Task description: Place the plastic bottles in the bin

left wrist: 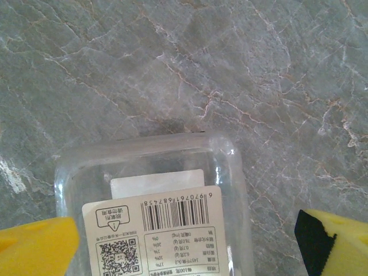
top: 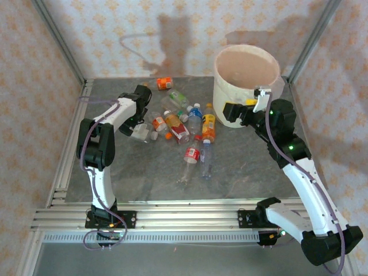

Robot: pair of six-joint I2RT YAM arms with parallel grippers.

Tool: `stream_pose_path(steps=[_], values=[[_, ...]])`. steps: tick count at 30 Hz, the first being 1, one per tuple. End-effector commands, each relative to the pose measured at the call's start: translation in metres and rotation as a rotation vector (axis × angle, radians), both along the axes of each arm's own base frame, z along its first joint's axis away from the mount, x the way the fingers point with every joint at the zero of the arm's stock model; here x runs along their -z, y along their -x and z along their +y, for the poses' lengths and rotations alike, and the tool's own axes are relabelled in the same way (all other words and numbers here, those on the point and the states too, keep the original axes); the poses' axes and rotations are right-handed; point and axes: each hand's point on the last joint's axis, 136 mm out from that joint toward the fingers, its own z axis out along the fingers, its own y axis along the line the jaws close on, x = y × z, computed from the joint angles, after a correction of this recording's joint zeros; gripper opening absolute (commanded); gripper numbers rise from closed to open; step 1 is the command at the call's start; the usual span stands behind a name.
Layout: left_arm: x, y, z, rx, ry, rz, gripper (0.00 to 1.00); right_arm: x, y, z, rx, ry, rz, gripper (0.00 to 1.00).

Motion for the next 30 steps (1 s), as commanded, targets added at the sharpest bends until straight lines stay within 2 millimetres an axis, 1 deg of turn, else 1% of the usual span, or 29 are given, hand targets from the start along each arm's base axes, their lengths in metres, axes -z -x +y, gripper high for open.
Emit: stream_pose_path(steps=[1, 4, 6, 8, 10, 11, 12, 15, 16, 19, 23, 27, 30], values=[[0.003, 0.0, 0.01, -0.023, -0.004, -0.003, 1.0, -0.005, 0.0, 0.003, -0.009, -0.02, -0.011, 0.99], [-0.026, 0.0, 0.016, 0.012, -0.048, -0.02, 1.0, -0.003, -0.001, 0.004, -0.009, -0.018, -0.007, 0.99], [-0.04, 0.002, 0.019, 0.021, -0.06, -0.02, 1.0, -0.002, -0.003, 0.004, -0.01, -0.017, -0.005, 0.99], [-0.045, 0.005, 0.021, 0.023, -0.057, -0.019, 1.0, -0.001, -0.005, 0.005, -0.012, -0.019, -0.004, 0.99], [-0.037, 0.01, 0.021, 0.013, -0.051, -0.005, 1.0, -0.001, -0.007, 0.006, -0.011, -0.026, -0.003, 0.99], [-0.043, 0.013, 0.022, 0.001, -0.044, -0.031, 1.0, -0.002, -0.008, 0.006, -0.009, -0.029, -0.002, 0.99], [-0.037, 0.015, 0.022, -0.013, -0.035, -0.032, 1.0, -0.001, -0.008, 0.006, -0.01, -0.032, -0.003, 0.99], [-0.014, 0.012, 0.018, -0.042, 0.047, -0.032, 1.0, -0.003, -0.008, 0.007, -0.013, -0.038, -0.004, 0.99], [-0.002, 0.01, 0.015, -0.044, 0.064, -0.014, 1.0, -0.004, -0.008, 0.007, -0.015, -0.036, -0.004, 0.99], [0.008, -0.001, 0.013, -0.037, 0.068, -0.007, 1.0, -0.002, -0.008, 0.006, -0.013, -0.024, 0.0, 0.99], [0.023, -0.007, 0.011, -0.041, 0.078, 0.008, 1.0, 0.004, -0.008, 0.004, 0.0, -0.014, 0.017, 0.99], [0.042, -0.004, 0.008, -0.046, 0.093, 0.035, 1.0, 0.008, -0.009, 0.005, 0.004, -0.017, 0.028, 0.99], [0.051, 0.0, 0.011, -0.045, 0.083, 0.034, 0.98, 0.007, -0.009, 0.005, 0.002, -0.019, 0.028, 0.99]])
